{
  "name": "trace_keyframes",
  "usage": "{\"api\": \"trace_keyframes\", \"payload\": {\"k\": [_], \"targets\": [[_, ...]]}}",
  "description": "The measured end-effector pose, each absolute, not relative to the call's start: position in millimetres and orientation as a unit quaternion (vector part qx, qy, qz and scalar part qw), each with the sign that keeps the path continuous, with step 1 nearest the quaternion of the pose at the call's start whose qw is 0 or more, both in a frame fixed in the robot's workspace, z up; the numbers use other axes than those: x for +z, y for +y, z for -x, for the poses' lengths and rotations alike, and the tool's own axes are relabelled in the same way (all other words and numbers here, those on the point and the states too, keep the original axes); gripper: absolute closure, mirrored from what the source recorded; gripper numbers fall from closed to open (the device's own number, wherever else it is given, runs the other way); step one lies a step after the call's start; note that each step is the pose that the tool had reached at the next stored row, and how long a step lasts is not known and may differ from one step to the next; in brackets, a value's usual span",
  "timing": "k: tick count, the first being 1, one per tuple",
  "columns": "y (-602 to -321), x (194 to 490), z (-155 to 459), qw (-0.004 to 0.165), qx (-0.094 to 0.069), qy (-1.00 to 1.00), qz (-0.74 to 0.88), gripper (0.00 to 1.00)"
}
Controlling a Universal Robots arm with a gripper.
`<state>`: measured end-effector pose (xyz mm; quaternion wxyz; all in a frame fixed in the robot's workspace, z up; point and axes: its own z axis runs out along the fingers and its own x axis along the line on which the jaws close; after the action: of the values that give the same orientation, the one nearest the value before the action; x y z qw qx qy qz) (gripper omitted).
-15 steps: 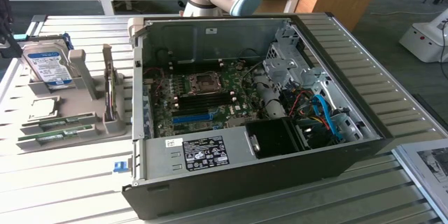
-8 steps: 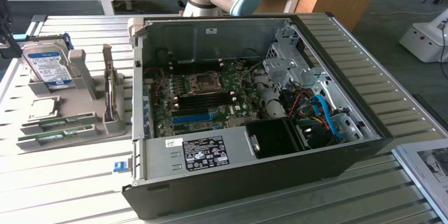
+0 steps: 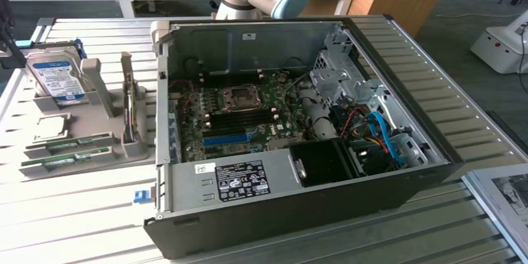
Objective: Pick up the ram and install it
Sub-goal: 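Pick up the ram and move it above insertion slot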
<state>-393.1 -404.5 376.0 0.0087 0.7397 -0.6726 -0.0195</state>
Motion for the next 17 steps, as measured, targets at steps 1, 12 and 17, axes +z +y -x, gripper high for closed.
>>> {"api": "trace_keyframes", "payload": {"k": [1,12,17], "targets": [[-404.5,376.0,393.1,0.009,-0.020,-0.673,-0.740,0.90],[-404.5,375.9,393.0,0.009,-0.019,-0.673,-0.740,0.64],[-404.5,375.9,393.0,0.009,-0.019,-0.673,-0.740,0.64]]}}
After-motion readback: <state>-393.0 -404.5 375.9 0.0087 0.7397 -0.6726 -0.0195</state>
